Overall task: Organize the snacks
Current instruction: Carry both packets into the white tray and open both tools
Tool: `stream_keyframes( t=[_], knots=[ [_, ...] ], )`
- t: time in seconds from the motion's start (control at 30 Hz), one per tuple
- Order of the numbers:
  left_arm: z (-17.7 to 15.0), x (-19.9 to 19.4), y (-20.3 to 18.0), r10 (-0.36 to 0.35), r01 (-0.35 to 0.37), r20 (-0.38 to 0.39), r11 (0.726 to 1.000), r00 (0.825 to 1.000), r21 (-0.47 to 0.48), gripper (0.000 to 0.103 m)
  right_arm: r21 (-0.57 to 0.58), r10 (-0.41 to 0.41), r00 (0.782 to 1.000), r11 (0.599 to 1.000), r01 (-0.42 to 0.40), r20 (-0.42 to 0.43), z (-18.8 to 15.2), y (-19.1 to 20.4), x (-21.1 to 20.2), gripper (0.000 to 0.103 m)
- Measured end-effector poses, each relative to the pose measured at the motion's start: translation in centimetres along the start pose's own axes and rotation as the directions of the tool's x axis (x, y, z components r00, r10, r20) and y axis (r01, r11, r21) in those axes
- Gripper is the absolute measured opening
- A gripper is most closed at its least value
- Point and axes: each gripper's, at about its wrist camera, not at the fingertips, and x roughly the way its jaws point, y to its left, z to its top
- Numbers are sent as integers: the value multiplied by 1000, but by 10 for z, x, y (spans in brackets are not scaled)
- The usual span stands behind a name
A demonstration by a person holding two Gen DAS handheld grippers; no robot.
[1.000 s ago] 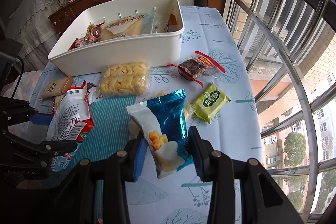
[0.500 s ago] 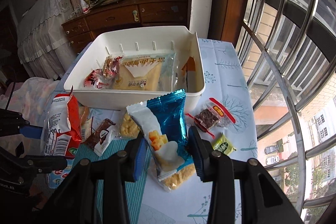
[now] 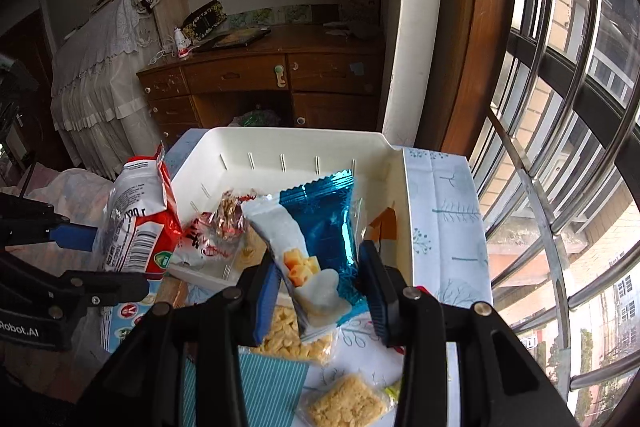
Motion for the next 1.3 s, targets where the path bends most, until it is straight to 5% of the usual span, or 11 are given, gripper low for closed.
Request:
stream_keyframes(
  t=[0.37, 0.83, 1.07, 1.3],
  knots=[
    [42, 18, 22, 40, -34, 73, 997, 997, -74, 56, 15, -23, 998, 1000, 23, 50, 27, -13, 25, 39],
    [68, 55, 45, 49, -18, 148, 980, 988, -200, 57, 59, 7, 999, 998, -9, 36, 34, -35, 68, 40],
    [80, 45, 41, 61, -25, 203, 984, 977, -176, 57, 113, 9, 1000, 994, -6, -22, 31, -47, 90, 40],
    [71, 42, 46, 76, -42, 178, 981, 981, -191, 58, 143, 19, 999, 990, -11, -50, 28, -54, 94, 55]
  ],
)
